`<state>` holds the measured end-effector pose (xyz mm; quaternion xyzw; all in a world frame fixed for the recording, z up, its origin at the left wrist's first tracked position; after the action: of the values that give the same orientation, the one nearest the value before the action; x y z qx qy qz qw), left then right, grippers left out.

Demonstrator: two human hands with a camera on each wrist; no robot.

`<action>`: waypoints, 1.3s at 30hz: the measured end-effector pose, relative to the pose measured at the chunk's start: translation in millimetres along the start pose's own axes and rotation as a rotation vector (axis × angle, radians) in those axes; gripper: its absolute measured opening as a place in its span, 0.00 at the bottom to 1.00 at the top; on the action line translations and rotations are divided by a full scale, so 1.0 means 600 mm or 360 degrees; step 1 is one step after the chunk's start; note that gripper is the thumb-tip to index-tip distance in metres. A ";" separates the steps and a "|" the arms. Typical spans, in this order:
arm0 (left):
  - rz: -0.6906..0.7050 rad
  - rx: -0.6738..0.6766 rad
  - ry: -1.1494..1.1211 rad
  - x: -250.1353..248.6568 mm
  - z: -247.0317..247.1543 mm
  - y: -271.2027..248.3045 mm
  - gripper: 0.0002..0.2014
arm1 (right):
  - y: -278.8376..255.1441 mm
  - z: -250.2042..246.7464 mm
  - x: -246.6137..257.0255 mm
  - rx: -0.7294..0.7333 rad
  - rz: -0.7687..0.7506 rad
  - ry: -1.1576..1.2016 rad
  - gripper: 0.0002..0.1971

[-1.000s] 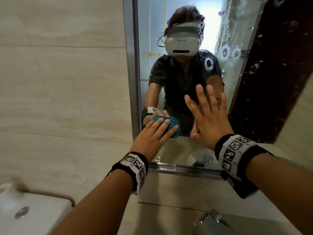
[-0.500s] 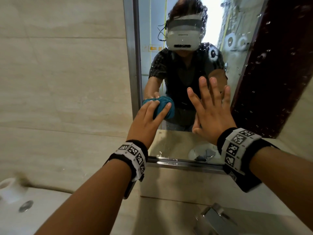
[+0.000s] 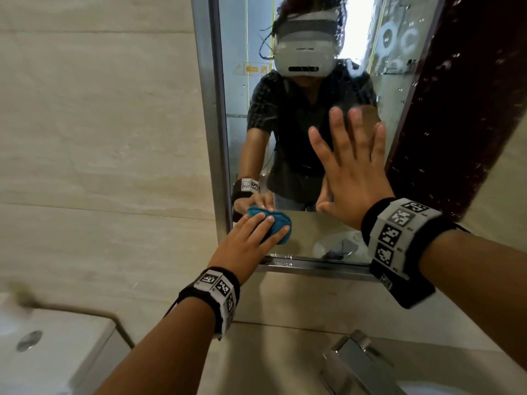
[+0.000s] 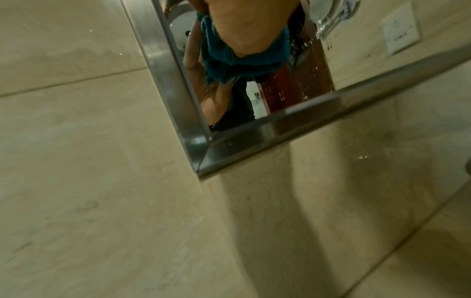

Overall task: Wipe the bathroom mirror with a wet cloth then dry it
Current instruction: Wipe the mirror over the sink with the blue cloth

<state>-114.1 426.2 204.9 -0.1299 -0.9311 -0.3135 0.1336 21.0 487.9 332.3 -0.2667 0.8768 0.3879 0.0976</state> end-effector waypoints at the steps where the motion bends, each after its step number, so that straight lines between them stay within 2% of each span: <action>1: 0.0052 0.0016 0.0027 -0.006 0.006 -0.006 0.46 | 0.000 -0.001 0.000 -0.0006 -0.0005 0.0013 0.64; 4: 0.0135 0.0097 0.0070 -0.021 0.028 -0.023 0.43 | -0.004 -0.005 -0.003 -0.0036 -0.0044 0.0046 0.65; 8: 0.0105 0.0176 0.0065 -0.030 0.057 -0.038 0.42 | -0.045 -0.001 -0.009 -0.0165 -0.0097 0.0180 0.60; 12: 0.0078 0.0145 0.0067 -0.033 0.054 -0.036 0.44 | -0.108 0.038 -0.021 -0.0145 -0.0142 0.0073 0.56; 14: 0.0053 0.0062 0.0071 -0.033 0.034 -0.024 0.45 | -0.122 0.049 -0.036 -0.0130 -0.0106 0.0018 0.53; 19: -0.0182 -0.0349 -0.0003 -0.017 -0.049 0.048 0.48 | -0.125 0.060 -0.055 -0.0100 -0.0155 -0.0042 0.50; 21: -0.0252 -0.0409 0.0001 -0.017 -0.066 0.074 0.47 | -0.125 0.062 -0.057 -0.0111 -0.0160 -0.0047 0.50; 24: -0.0236 -0.0364 0.0008 -0.042 -0.059 0.086 0.46 | -0.126 0.066 -0.056 -0.0104 -0.0170 -0.0093 0.53; 27: -0.0098 -0.0314 -0.0054 -0.081 -0.028 0.069 0.44 | -0.125 0.075 -0.055 -0.0052 -0.0165 -0.0156 0.57; 31: 0.0055 -0.0065 -0.0100 -0.113 0.047 0.024 0.42 | -0.125 0.081 -0.054 -0.0064 -0.0167 -0.0179 0.58; 34: 0.0066 0.0059 -0.0144 -0.116 0.078 -0.003 0.41 | -0.126 0.084 -0.054 -0.0074 -0.0168 -0.0177 0.57; 39: 0.0152 0.0087 -0.0051 -0.094 0.068 -0.009 0.37 | -0.127 0.085 -0.053 -0.0081 -0.0171 -0.0151 0.57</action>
<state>-69.9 438.3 152.1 -0.1754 -0.9341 -0.2792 0.1369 87.4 495.3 262.2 -0.2970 0.8455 0.4167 0.1530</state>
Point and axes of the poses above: each hand's wrist, its own y-axis towards the middle knuckle, its own z-axis out of the palm, x = y × z, the point moved 7 cm from there along y, towards the middle knuckle
